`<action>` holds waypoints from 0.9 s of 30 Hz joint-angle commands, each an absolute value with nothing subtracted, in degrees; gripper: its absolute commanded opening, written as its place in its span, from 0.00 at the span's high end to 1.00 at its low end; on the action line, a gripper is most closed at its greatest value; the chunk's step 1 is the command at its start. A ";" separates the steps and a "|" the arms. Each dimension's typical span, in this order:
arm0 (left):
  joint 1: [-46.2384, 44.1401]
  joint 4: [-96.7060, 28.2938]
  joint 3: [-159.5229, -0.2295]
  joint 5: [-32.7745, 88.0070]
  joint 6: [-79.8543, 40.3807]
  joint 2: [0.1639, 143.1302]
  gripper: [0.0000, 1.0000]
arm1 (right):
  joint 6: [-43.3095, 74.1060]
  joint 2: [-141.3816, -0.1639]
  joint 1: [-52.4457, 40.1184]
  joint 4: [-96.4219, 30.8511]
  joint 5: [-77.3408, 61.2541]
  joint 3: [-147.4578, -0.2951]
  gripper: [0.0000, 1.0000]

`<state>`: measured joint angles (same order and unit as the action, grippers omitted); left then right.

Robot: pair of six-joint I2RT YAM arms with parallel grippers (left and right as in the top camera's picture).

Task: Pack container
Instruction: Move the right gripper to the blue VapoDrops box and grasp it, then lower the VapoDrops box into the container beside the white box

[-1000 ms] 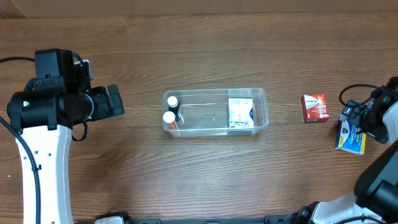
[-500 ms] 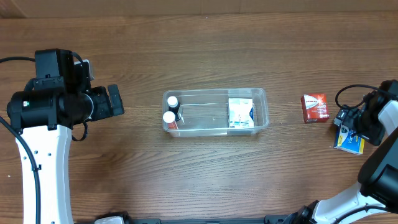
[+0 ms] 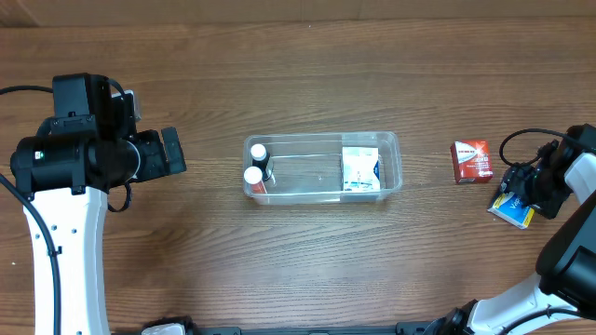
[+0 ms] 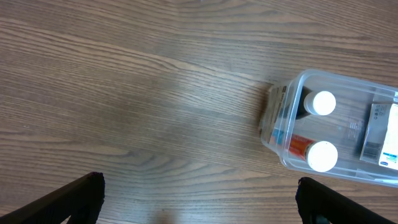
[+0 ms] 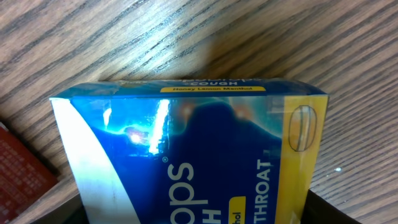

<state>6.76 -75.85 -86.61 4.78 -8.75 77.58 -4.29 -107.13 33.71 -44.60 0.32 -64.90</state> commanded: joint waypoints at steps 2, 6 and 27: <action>6.83 -76.03 -86.37 5.39 -7.46 77.62 0.00 | -4.29 -107.72 33.54 -44.62 -0.19 -64.53 0.28; 6.83 -76.03 -86.37 5.37 -7.40 77.62 0.00 | -4.23 -107.70 33.54 -44.62 -0.82 -64.64 0.28; 6.83 -75.72 -86.37 5.39 -6.76 77.62 0.00 | 7.22 -83.92 3.81 -72.71 -4.58 -94.24 0.29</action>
<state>6.76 -75.61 -86.59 4.78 -8.32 77.58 4.03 -88.42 12.73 -71.46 -3.66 -92.97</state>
